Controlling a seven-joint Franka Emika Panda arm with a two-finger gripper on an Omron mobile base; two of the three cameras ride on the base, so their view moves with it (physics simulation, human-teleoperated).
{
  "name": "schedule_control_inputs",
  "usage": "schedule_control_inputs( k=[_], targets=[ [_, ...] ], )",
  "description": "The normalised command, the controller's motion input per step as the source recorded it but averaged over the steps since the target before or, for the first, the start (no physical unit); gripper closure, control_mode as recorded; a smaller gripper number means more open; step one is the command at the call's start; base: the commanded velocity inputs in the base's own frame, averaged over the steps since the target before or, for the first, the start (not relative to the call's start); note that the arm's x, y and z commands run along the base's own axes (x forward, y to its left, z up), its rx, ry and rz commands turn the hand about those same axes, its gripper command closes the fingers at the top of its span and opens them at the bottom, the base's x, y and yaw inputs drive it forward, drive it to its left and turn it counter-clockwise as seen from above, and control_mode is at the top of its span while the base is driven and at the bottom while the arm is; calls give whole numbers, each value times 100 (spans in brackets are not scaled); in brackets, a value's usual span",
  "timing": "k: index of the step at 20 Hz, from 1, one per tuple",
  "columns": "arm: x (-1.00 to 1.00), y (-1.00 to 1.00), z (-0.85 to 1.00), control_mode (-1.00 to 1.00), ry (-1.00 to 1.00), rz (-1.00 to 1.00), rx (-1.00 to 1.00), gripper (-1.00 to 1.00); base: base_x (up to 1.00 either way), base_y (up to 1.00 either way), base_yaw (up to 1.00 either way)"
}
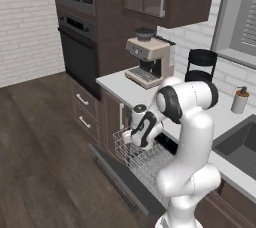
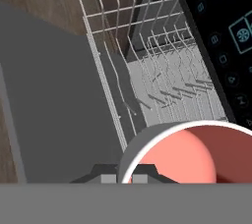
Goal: Pick up the cup and bowl from the counter, place them in the dishwasher, and close the dishwasher door.
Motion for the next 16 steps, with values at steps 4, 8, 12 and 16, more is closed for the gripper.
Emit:
schedule_control_inputs(
  k=[4,8,12,16],
  targets=[
    [46,13,-51,-100,-12,-8,0,100,0,0,0],
    [61,16,-46,-100,-9,-3,0,100,0,0,0],
    [63,6,-43,-100,-3,-2,-2,100,0,0,0],
    [47,0,-21,-100,0,-4,-1,100,0,0,0]
  ],
)
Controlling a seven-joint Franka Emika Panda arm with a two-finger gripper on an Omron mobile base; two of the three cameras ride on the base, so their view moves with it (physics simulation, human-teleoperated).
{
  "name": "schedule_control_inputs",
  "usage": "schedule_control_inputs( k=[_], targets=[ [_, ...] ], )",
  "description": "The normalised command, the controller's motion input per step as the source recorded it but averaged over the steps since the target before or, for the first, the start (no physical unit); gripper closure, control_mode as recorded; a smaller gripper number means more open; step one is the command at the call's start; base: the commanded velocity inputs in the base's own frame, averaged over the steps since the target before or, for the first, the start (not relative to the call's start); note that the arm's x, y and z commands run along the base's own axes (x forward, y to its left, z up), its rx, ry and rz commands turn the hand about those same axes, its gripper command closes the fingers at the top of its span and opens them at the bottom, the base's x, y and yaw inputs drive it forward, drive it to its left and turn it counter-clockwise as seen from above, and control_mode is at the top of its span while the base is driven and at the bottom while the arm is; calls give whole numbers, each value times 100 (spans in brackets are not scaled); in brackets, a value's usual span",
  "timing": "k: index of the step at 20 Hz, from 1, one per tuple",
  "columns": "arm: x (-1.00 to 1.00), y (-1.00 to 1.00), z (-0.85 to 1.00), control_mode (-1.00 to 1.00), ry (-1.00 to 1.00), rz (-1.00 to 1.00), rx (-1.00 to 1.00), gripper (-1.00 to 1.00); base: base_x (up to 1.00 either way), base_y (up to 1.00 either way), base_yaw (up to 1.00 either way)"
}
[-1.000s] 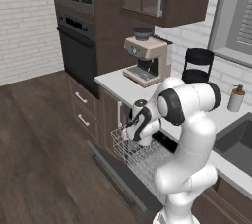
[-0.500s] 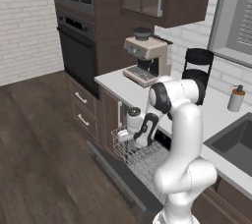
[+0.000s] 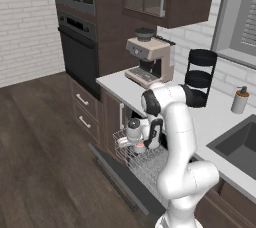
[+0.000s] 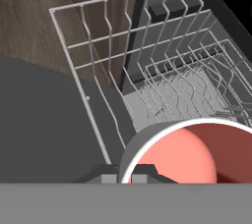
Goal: Pick up the cup and bowl from the counter, place them in the dishwasher, and close the dishwasher door.
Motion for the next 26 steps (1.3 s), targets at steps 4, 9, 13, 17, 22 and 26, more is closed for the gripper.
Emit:
schedule_control_inputs(
  k=[4,9,13,17,22,26],
  targets=[
    [36,0,-16,-100,0,-5,0,100,0,0,0],
    [36,-2,-8,-100,0,-5,0,100,0,0,0],
    [39,0,-18,-100,0,-5,0,100,0,0,0],
    [40,0,-35,-100,0,-1,-2,100,0,0,0],
    [18,0,-41,-100,0,0,-1,100,0,0,0],
    [0,6,-44,-100,0,0,0,100,0,0,0]
  ],
)
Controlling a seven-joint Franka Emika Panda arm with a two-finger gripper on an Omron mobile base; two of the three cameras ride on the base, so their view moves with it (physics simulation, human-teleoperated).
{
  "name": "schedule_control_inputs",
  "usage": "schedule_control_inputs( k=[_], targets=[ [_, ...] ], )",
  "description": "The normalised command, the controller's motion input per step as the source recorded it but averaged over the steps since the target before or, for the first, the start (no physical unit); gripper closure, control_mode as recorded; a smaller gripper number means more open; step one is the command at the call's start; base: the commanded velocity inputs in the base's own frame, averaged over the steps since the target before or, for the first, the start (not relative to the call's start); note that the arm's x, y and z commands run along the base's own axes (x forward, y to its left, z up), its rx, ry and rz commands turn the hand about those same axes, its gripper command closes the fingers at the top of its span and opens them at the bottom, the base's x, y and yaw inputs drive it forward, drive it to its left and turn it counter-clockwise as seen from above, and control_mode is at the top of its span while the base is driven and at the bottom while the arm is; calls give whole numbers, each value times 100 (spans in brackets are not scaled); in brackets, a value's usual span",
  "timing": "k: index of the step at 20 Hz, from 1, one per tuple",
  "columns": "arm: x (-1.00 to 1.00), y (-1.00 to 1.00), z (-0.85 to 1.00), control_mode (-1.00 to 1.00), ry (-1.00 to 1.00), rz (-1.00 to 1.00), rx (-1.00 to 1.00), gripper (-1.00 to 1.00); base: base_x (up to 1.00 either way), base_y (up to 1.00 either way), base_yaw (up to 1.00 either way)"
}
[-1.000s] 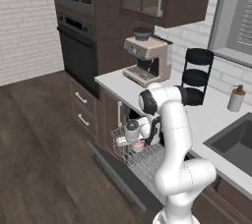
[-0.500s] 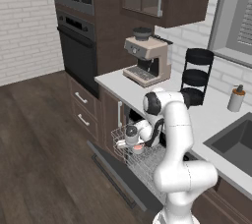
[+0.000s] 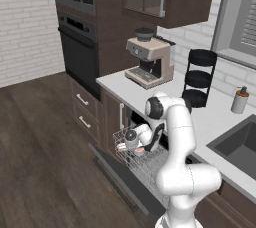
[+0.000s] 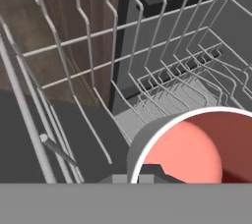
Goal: Pick up the cup and bowl from the counter, place them in the dishwasher, and close the dishwasher door.
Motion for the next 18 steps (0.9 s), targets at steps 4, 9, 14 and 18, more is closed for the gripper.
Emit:
schedule_control_inputs(
  k=[4,9,14,18],
  targets=[
    [24,11,-48,-100,0,1,4,100,0,0,0],
    [32,0,-69,-100,1,7,8,100,0,0,0],
    [57,3,-94,-100,16,-9,-13,100,0,0,0],
    [55,10,-92,-100,24,-22,-17,100,0,0,0]
  ],
)
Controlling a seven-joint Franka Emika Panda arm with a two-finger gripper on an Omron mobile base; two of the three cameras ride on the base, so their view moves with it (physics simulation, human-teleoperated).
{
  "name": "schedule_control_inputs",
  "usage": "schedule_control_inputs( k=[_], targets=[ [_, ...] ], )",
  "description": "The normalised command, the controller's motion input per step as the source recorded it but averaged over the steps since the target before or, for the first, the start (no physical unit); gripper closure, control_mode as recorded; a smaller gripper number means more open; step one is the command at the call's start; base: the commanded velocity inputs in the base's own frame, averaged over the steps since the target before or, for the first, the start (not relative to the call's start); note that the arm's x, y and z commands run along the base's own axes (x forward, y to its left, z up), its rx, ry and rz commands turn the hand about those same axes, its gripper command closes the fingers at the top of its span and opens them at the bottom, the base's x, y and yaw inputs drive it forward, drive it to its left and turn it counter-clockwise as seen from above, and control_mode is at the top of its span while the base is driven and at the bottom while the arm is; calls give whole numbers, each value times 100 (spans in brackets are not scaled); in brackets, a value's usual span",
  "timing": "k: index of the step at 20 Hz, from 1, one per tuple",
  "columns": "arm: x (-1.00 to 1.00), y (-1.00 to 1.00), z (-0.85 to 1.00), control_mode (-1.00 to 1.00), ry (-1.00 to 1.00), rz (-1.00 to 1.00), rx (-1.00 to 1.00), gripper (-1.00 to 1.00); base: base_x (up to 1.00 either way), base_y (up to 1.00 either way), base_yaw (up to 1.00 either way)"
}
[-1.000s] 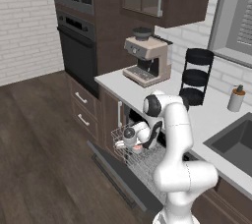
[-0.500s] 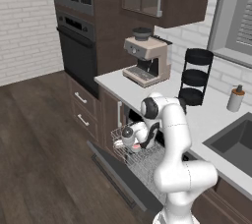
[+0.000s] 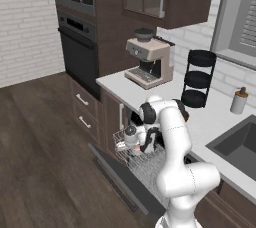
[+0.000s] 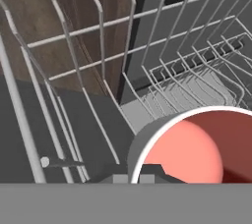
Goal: Pick up the cup and bowl from the counter, place them in the dishwasher, and close the dishwasher door.
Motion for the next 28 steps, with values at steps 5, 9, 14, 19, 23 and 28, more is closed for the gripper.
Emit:
schedule_control_inputs(
  k=[5,9,14,19,23,28],
  targets=[
    [6,17,-93,-100,21,-7,-8,-100,0,0,0],
    [-13,51,-67,-100,5,-1,-6,-100,0,0,0],
    [-25,78,-15,-100,10,-2,-12,-100,0,0,0],
    [-46,77,26,-100,12,-4,-10,-100,0,0,0],
    [-71,29,96,-100,1,0,-1,-100,0,0,0],
    [-84,8,100,-100,0,0,0,-100,0,0,0]
  ],
)
